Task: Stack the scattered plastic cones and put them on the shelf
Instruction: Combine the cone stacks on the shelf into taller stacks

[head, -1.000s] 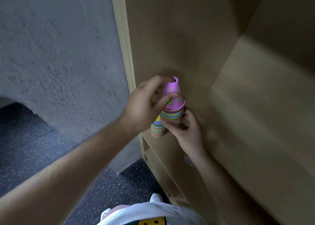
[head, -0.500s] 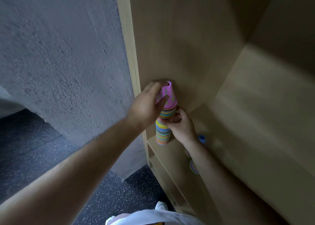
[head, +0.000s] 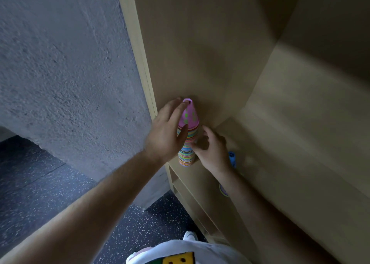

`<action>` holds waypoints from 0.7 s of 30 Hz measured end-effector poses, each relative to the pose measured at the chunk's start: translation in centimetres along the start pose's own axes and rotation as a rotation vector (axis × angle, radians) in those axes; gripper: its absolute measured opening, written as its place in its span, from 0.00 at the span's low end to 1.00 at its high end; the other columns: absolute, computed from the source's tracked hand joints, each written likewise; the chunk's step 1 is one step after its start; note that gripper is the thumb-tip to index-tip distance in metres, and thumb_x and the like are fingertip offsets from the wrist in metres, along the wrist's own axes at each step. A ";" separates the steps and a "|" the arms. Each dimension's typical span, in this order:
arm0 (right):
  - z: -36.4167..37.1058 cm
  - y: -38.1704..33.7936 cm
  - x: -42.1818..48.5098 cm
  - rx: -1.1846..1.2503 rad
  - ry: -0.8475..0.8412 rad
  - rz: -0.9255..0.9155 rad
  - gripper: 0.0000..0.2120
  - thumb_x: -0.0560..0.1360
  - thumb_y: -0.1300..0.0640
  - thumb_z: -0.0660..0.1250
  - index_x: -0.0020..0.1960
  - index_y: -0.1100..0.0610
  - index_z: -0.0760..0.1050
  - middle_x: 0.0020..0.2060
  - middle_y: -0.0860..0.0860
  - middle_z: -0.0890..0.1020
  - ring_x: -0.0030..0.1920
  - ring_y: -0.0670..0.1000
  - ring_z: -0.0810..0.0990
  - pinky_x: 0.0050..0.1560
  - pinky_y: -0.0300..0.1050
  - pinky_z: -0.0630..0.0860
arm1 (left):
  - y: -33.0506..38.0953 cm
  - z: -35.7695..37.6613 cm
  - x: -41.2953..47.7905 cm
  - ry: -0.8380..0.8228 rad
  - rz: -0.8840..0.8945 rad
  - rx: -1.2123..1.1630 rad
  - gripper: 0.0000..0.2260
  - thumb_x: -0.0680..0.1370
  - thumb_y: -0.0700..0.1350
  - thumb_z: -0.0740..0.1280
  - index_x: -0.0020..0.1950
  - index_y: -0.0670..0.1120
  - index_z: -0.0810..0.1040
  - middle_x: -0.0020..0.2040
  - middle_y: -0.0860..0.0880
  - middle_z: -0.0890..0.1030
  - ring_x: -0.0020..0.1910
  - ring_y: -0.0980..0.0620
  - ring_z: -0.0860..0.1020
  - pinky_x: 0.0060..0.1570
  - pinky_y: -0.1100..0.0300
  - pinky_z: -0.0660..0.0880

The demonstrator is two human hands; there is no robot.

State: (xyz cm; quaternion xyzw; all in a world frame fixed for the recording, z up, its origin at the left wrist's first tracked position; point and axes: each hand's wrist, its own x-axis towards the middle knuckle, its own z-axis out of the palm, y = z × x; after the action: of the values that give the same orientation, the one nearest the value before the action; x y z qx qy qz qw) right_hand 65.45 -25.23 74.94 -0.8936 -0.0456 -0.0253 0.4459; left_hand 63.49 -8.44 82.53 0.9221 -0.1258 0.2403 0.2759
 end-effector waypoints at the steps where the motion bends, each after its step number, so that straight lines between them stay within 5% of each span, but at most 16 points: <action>1: -0.5 0.0 -0.6 -0.026 0.026 -0.022 0.33 0.69 0.45 0.77 0.71 0.51 0.73 0.60 0.51 0.82 0.61 0.55 0.76 0.61 0.52 0.74 | 0.3 0.1 -0.5 0.032 0.018 0.079 0.29 0.75 0.41 0.70 0.76 0.42 0.71 0.73 0.42 0.72 0.73 0.40 0.71 0.70 0.48 0.68; 6: -2.9 0.6 -3.7 -0.083 0.145 -0.118 0.30 0.70 0.43 0.71 0.69 0.53 0.75 0.59 0.50 0.82 0.58 0.56 0.77 0.59 0.53 0.74 | 2.0 2.3 -3.4 0.058 0.165 0.149 0.21 0.75 0.48 0.68 0.66 0.43 0.77 0.65 0.41 0.76 0.59 0.39 0.73 0.55 0.48 0.66; 12: -6.4 4.4 -9.3 -0.085 0.283 -0.040 0.24 0.70 0.48 0.67 0.63 0.56 0.77 0.56 0.50 0.81 0.56 0.52 0.76 0.58 0.44 0.72 | 4.3 8.3 -6.3 -0.250 0.199 -0.083 0.19 0.78 0.50 0.66 0.65 0.42 0.78 0.61 0.44 0.78 0.55 0.40 0.75 0.53 0.47 0.73; 14: -7.0 6.4 -11.1 -0.094 0.257 0.059 0.25 0.69 0.47 0.63 0.63 0.57 0.77 0.57 0.51 0.81 0.57 0.54 0.76 0.59 0.44 0.71 | 4.7 10.6 -7.2 -0.379 0.216 -0.125 0.20 0.77 0.52 0.66 0.66 0.44 0.78 0.63 0.45 0.78 0.55 0.40 0.77 0.54 0.49 0.73; 17: -7.0 9.8 -12.8 -0.129 0.213 0.202 0.24 0.73 0.55 0.70 0.67 0.61 0.74 0.60 0.57 0.79 0.59 0.60 0.77 0.63 0.55 0.73 | 4.9 13.7 -8.2 -0.543 0.220 -0.123 0.22 0.76 0.54 0.67 0.68 0.47 0.79 0.66 0.46 0.80 0.63 0.42 0.78 0.58 0.53 0.69; 21: -6.3 12.3 -13.3 -0.128 0.104 0.331 0.25 0.72 0.60 0.73 0.68 0.59 0.73 0.61 0.57 0.78 0.61 0.60 0.76 0.63 0.59 0.74 | 5.0 15.7 -8.8 -0.707 0.150 -0.114 0.28 0.76 0.47 0.71 0.76 0.53 0.73 0.74 0.52 0.75 0.73 0.45 0.73 0.64 0.51 0.66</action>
State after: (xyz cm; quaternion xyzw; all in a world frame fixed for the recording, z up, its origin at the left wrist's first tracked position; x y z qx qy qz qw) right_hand 53.48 -38.40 67.83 -0.9130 0.1269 -0.0004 0.3878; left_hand 60.02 -20.60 68.78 0.9196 -0.2938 -0.0811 0.2478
